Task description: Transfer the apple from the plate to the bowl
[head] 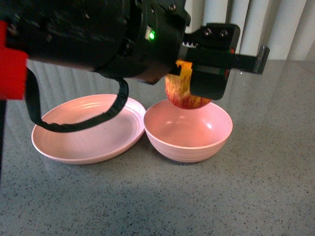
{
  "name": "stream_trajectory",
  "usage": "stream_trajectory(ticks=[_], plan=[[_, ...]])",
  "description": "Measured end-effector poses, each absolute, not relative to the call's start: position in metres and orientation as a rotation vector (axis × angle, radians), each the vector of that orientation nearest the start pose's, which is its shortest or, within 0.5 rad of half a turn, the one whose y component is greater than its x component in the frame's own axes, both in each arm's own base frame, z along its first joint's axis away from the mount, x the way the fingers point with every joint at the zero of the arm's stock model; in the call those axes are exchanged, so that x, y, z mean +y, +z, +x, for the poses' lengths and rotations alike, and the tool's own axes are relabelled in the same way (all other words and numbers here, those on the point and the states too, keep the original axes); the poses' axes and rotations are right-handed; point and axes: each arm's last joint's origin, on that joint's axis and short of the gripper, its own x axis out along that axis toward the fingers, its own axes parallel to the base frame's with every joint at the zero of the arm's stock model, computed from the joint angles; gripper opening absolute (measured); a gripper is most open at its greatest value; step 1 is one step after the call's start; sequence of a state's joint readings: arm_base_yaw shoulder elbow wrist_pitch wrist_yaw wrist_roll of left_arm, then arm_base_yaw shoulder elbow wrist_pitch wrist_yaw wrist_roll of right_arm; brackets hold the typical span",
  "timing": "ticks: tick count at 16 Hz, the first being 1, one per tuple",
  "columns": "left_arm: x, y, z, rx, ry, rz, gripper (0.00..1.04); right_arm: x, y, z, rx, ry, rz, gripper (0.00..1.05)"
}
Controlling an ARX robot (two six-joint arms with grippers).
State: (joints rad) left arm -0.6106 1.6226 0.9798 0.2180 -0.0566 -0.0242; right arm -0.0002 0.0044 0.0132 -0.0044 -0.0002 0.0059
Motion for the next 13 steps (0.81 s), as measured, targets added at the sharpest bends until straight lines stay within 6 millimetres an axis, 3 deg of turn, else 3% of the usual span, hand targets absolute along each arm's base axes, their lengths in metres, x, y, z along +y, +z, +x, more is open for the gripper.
stream_trajectory(ticks=[5,13], plan=[[-0.207,0.204,0.303,0.454,-0.51,0.075,0.57,0.0,0.167,0.097,-0.004,0.0,0.006,0.98],[-0.21,0.184,0.31,0.499,-0.499,0.011,0.57,0.0,0.167,0.097,-0.004,0.0,0.006,0.98]])
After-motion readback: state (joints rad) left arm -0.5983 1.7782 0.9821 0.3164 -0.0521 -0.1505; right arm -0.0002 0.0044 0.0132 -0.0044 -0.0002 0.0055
